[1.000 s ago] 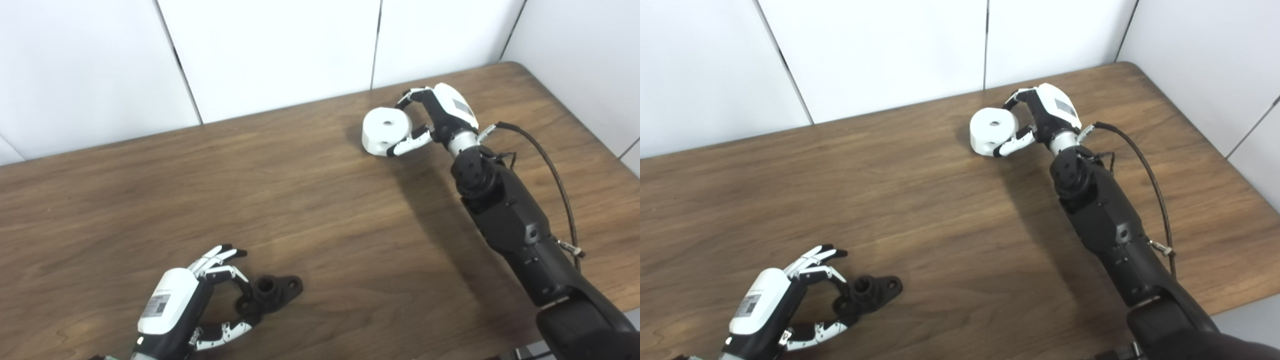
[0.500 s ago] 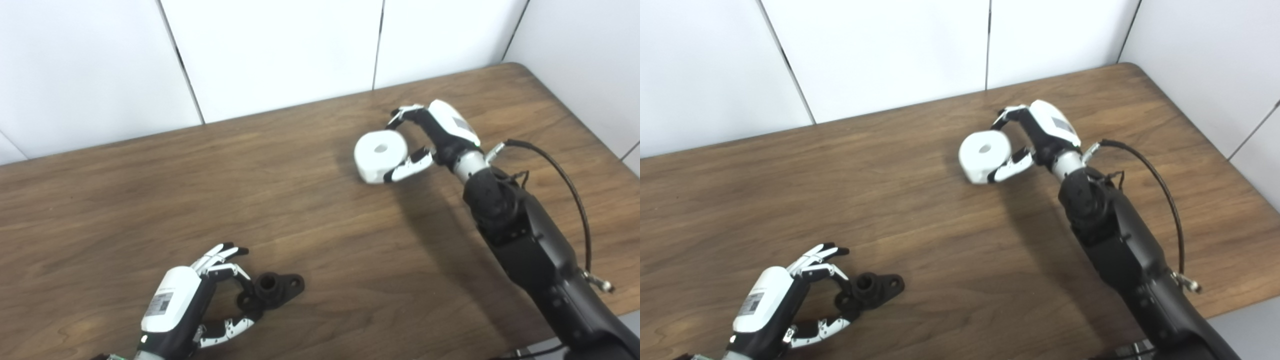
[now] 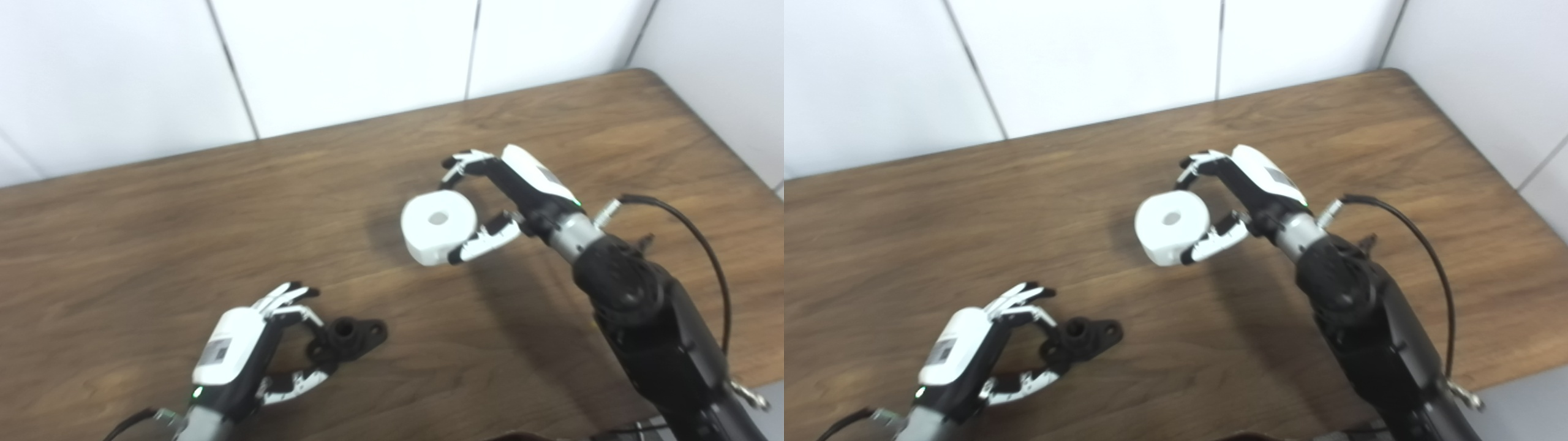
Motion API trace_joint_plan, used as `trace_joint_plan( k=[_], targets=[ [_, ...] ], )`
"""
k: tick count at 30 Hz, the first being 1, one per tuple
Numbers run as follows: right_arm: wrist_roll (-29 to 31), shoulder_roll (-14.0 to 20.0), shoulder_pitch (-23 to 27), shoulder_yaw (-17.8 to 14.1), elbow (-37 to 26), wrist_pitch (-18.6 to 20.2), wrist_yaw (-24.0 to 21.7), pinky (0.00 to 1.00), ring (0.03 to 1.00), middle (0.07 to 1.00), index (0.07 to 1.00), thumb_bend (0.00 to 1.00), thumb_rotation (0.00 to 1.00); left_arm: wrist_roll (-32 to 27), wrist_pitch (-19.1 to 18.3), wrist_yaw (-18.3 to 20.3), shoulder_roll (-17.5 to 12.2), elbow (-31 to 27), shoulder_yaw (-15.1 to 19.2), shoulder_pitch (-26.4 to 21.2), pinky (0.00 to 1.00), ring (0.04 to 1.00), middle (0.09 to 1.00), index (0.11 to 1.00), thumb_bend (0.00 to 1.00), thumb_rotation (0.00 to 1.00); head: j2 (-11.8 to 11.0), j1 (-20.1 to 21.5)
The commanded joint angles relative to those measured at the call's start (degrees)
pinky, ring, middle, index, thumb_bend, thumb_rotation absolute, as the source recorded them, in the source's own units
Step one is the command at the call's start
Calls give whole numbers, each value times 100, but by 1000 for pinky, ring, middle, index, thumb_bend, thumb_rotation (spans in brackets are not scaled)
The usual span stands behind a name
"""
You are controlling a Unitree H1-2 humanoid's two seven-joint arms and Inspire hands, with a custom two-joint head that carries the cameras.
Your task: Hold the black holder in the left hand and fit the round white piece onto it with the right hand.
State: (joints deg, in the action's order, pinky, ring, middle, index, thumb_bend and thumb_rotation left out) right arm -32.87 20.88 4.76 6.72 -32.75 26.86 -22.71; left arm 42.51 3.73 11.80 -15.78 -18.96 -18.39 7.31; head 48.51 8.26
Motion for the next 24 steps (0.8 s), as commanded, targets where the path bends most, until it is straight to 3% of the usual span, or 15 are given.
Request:
trace_joint_plan(
  k=[1,10,17,24],
  targets=[
    [32,18,99,-55,-351,-20,-27,868,932,849,483,525,136,164,-167,266,-15,-26,-115,20,876,913,841,492,507,59,15,-58],
    [144,-250,-148,113,-901,-23,-258,900,942,851,482,525,140,370,-302,237,68,-10,-293,-79,901,908,840,491,509,56,121,-352],
    [182,-507,-234,148,-1113,1,-465,998,948,854,482,523,143,441,-521,339,157,-82,-369,-140,905,913,842,491,509,54,217,-484],
    [210,-735,-218,191,-1207,-9,-537,891,931,841,482,524,146,487,-594,372,199,-116,-419,-184,907,911,840,491,510,55,298,-524]
  ],
)
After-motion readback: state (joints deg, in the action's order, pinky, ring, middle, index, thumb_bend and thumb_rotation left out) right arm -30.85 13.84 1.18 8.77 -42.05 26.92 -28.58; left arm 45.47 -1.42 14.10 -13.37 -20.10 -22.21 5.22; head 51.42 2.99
